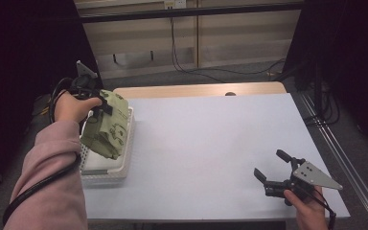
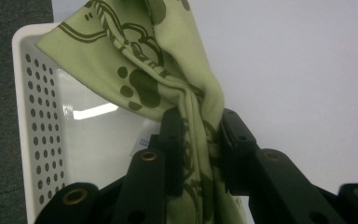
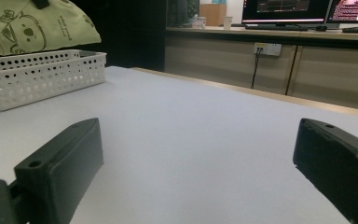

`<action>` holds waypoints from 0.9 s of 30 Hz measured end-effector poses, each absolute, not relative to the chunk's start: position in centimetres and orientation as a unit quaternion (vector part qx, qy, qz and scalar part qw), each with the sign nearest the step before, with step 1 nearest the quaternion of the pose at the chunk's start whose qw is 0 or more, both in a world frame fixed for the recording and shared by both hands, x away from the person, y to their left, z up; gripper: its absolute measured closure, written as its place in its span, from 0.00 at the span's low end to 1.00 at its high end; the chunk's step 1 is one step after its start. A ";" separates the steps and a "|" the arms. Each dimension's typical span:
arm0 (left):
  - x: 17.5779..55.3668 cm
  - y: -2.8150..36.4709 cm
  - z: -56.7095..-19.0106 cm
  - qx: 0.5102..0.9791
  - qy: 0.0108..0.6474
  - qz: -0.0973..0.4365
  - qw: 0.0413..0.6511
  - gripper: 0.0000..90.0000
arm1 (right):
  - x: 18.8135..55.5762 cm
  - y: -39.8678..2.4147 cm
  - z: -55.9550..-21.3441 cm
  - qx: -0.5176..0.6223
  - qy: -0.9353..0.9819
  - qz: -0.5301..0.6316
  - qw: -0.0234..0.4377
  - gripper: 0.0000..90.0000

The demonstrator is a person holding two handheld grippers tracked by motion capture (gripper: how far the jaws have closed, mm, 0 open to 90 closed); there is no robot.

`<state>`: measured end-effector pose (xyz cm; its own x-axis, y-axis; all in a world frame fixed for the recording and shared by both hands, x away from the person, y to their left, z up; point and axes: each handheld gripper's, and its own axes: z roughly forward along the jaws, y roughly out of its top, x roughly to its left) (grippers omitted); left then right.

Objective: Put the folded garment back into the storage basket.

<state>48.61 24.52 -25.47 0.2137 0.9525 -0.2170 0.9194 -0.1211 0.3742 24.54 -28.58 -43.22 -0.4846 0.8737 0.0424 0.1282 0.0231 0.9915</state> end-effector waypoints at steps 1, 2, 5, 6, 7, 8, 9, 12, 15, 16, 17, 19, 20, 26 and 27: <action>48.6 24.6 -25.5 0.751 0.623 0.036 0.215 0.82 | 24.5 -28.6 -43.2 0.392 0.638 0.579 0.322 0.01; 48.6 24.6 -25.5 0.747 0.628 0.041 0.215 0.82 | 24.5 -28.6 -43.2 0.393 0.638 0.579 0.321 0.01; 48.7 25.2 -25.6 0.770 0.604 0.035 0.203 0.82 | 24.5 -28.6 -43.2 0.393 0.638 0.579 0.322 0.01; 48.5 24.9 -25.7 0.750 0.625 0.038 0.214 0.82 | 24.5 -28.6 -43.2 0.393 0.638 0.579 0.321 0.01; 48.5 24.8 -25.8 0.745 0.630 0.040 0.217 0.82 | 24.5 -28.8 -43.3 0.382 0.649 0.572 0.325 0.01; 48.5 24.9 -25.9 0.747 0.627 0.036 0.216 0.82 | 24.5 -28.8 -43.3 0.381 0.650 0.572 0.325 0.01; 48.6 25.1 -25.9 0.760 0.614 0.035 0.208 0.82 | 24.5 -28.8 -43.3 0.381 0.650 0.572 0.325 0.01; 48.5 25.0 -26.2 0.746 0.629 0.036 0.216 0.82 | 24.5 -28.8 -43.3 0.381 0.650 0.572 0.325 0.01; 48.4 25.0 -26.5 0.747 0.629 0.037 0.214 0.82 | 24.5 -28.8 -43.3 0.382 0.649 0.572 0.324 0.01; 48.4 25.0 -26.6 0.747 0.629 0.039 0.212 0.82 | 24.5 -28.8 -43.3 0.382 0.649 0.572 0.324 0.01; 48.4 25.0 -26.7 0.748 0.628 0.037 0.212 0.82 | 24.5 -28.8 -43.3 0.382 0.649 0.572 0.324 0.01; 48.4 25.2 -26.8 0.753 0.624 0.037 0.207 0.82 | 24.5 -28.8 -43.3 0.381 0.649 0.573 0.324 0.01; 48.4 25.3 -26.9 0.757 0.619 0.036 0.206 0.82 | 24.5 -28.8 -43.3 0.381 0.649 0.573 0.325 0.01; 48.4 25.7 -27.4 0.762 0.613 0.034 0.207 0.82 | 24.5 -28.8 -43.3 0.382 0.649 0.572 0.325 0.01; 48.4 25.5 -27.7 0.751 0.624 0.045 0.211 0.82 | 24.5 -28.8 -43.2 0.383 0.649 0.571 0.325 0.01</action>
<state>48.36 25.50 -27.67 0.2160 0.9566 -0.1957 0.9184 -0.1310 0.3735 24.50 -28.78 -43.25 -0.4957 0.8684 0.0149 0.1253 0.0545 0.9906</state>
